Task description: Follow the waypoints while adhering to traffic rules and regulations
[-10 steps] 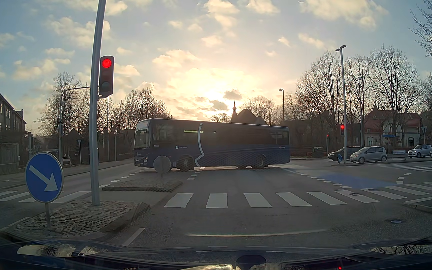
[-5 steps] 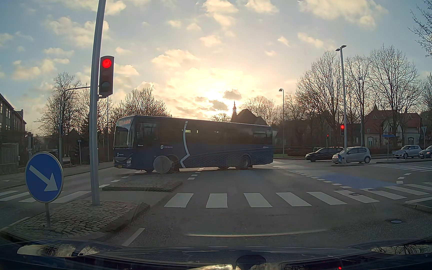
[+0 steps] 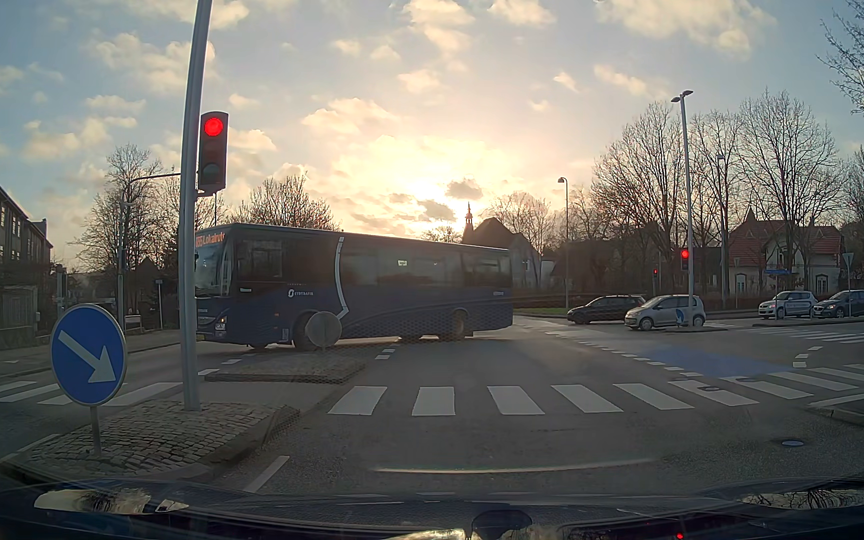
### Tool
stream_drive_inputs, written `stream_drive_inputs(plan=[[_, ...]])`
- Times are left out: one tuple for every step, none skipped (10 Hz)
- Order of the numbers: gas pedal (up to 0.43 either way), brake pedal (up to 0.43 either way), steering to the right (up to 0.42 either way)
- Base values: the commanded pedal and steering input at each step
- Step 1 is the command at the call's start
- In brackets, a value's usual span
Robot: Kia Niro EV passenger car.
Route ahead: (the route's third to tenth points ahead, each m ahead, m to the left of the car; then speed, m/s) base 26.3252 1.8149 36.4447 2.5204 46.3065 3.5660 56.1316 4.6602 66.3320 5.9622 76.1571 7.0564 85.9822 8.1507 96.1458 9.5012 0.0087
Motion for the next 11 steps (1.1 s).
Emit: stream_drive_inputs(plan=[[0.000, 0.268, 0.041], [0.000, 0.268, 0.040], [0.000, 0.268, 0.041], [0.000, 0.268, 0.041], [0.000, 0.262, 0.041], [0.000, 0.262, 0.041], [0.000, 0.268, 0.041], [0.000, 0.262, 0.041], [0.000, 0.268, 0.041], [0.000, 0.262, 0.041], [0.000, 0.268, 0.041]])
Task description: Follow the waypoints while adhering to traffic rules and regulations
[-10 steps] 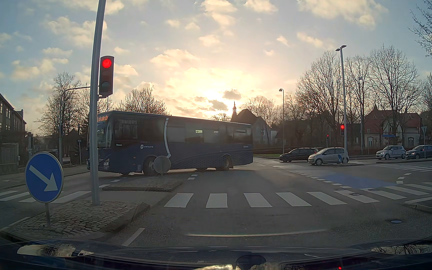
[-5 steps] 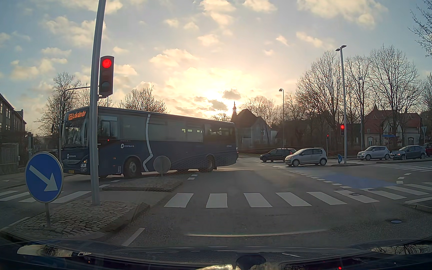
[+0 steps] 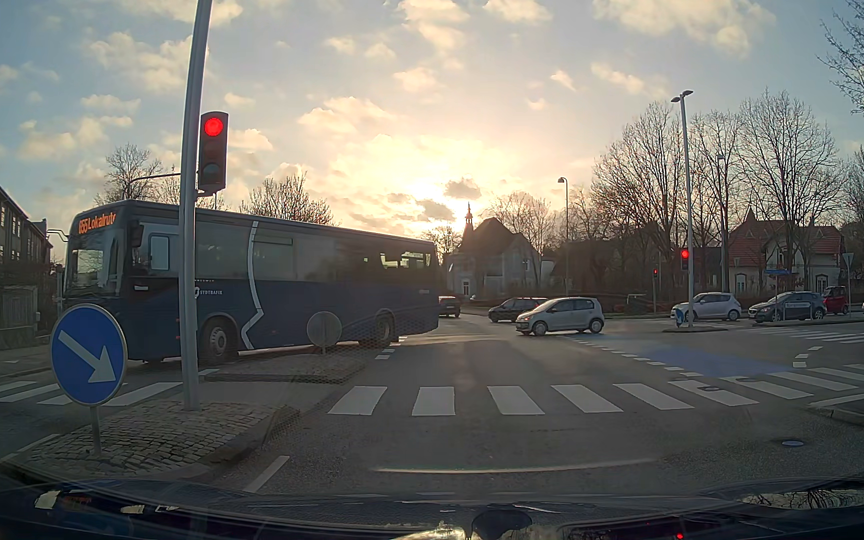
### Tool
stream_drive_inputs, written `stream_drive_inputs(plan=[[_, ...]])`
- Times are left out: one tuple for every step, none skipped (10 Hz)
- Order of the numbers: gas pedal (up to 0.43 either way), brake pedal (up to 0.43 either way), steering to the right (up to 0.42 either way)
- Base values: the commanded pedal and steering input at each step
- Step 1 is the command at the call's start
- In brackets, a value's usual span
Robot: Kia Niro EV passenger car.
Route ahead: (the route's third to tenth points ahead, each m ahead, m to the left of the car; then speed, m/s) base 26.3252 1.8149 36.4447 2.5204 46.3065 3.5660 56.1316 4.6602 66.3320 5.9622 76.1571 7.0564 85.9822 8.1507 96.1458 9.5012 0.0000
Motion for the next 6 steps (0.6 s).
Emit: stream_drive_inputs(plan=[[0.000, 0.262, 0.041], [0.000, 0.262, 0.041], [0.000, 0.262, 0.041], [0.000, 0.268, 0.041], [0.000, 0.268, 0.041], [0.000, 0.268, 0.040]])
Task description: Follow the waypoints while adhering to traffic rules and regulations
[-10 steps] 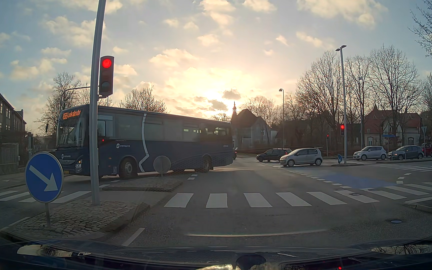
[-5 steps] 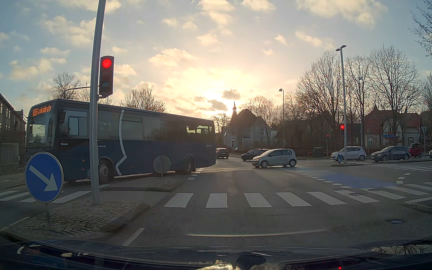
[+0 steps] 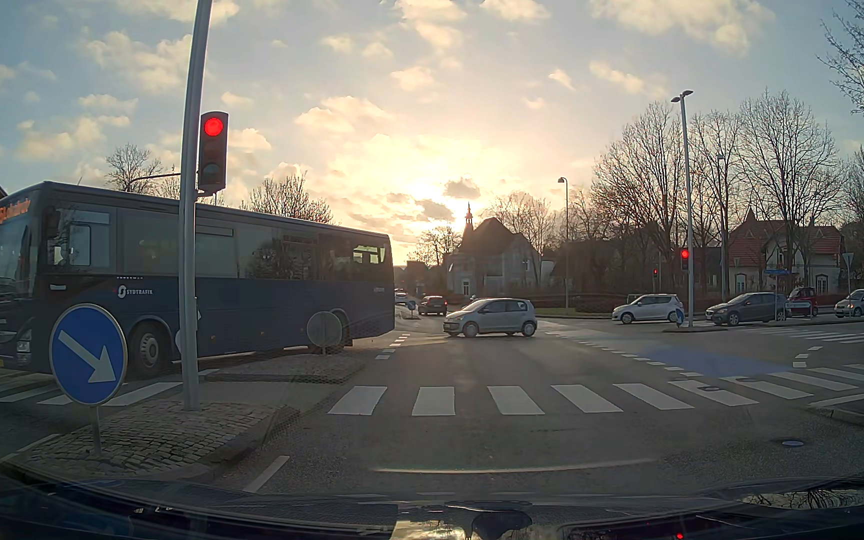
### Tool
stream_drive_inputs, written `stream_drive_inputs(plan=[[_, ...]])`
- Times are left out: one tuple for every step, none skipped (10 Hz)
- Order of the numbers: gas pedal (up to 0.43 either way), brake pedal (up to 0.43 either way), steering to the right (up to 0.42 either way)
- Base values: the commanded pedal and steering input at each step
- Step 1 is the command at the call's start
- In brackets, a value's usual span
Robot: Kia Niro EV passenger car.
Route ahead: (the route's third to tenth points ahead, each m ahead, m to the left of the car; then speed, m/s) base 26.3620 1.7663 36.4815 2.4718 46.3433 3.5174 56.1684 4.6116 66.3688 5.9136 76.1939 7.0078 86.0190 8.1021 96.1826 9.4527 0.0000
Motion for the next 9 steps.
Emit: stream_drive_inputs(plan=[[0.000, 0.262, 0.040], [0.000, 0.268, 0.041], [0.000, 0.262, 0.040], [0.000, 0.262, 0.041], [0.000, 0.262, 0.041], [0.000, 0.268, 0.041], [0.000, 0.262, 0.041], [0.000, 0.268, 0.041], [0.000, 0.268, 0.041]])
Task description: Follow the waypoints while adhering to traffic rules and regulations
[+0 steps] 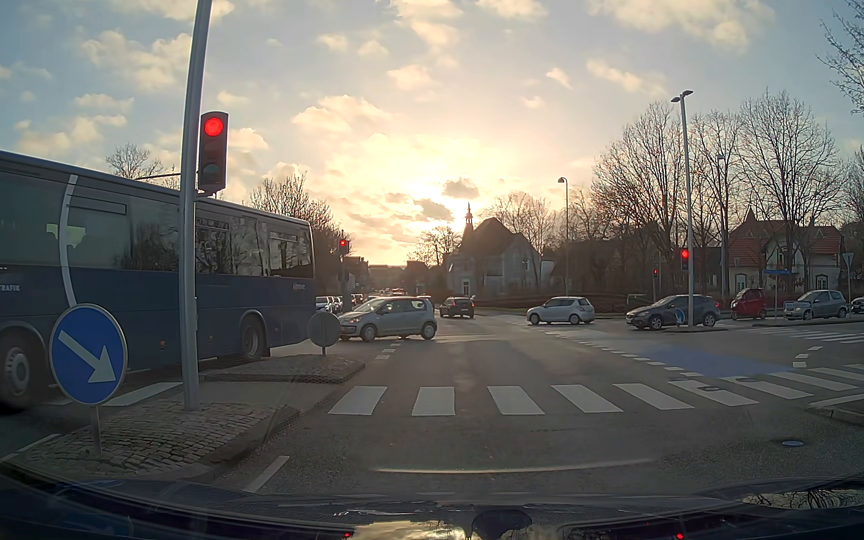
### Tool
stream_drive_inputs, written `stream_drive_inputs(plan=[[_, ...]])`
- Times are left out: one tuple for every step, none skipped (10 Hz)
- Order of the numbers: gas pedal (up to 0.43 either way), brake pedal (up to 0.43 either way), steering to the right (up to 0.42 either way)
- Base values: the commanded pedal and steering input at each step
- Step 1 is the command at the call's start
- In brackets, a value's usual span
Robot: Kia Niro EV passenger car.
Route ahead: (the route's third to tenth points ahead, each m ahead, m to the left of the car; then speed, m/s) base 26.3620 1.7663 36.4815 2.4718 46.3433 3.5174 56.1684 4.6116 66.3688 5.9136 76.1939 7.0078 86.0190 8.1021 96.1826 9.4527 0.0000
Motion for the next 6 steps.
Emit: stream_drive_inputs(plan=[[0.000, 0.262, 0.041], [0.000, 0.262, 0.041], [0.000, 0.268, 0.041], [0.000, 0.268, 0.041], [0.000, 0.268, 0.041], [0.000, 0.268, 0.041]])
